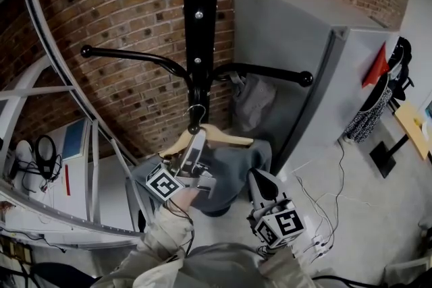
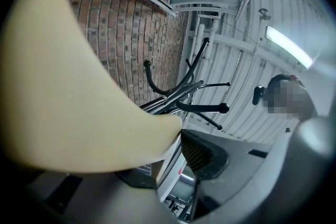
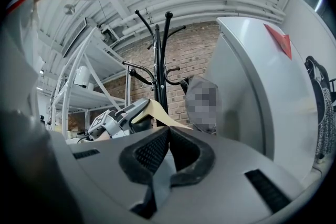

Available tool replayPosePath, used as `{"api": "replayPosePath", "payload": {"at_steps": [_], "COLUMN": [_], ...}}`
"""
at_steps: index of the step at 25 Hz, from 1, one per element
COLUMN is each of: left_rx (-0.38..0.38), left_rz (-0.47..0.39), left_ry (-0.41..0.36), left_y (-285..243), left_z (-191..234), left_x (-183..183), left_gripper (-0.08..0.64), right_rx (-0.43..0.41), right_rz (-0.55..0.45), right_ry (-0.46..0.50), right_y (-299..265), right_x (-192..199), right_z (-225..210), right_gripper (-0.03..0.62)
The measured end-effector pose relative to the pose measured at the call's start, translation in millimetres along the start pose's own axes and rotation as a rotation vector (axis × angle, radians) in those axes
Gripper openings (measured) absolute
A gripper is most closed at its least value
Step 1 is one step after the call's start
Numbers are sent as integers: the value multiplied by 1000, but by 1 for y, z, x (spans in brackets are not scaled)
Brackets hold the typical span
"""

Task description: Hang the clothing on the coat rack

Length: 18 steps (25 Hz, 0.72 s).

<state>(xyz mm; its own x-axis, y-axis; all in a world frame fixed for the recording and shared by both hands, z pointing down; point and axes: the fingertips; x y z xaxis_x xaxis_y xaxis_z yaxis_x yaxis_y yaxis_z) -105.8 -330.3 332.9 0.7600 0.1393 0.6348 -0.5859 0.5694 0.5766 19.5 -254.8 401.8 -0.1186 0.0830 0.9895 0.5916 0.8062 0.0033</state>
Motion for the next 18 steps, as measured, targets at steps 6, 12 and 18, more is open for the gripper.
{"api": "replayPosePath", "payload": {"at_steps": [6, 12, 18], "left_rx": [-26, -52, -91], "left_rz": [10, 28, 40], "left_ry": [21, 30, 59], "left_y": [7, 16, 30], "left_z": [7, 7, 7], "left_x": [6, 13, 22], "left_gripper": [133, 133, 133], "right_rx": [-6, -12, -23], "right_rz": [3, 10, 14], "right_ry": [-4, -10, -15], "right_y": [0, 3, 9], "right_x": [1, 4, 5], "right_z": [4, 8, 17], "right_gripper": [25, 25, 25]}}
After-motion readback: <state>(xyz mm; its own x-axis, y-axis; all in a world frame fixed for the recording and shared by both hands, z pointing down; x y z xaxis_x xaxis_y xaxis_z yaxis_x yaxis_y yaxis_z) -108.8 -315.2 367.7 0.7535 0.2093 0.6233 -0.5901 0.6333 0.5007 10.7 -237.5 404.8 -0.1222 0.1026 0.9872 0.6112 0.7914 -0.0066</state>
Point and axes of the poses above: the fingertips, and each gripper's own axes: y backward along the fingers, z to its left, x out of its underside, and after that the axes turned 5 degrees about z, right-handed
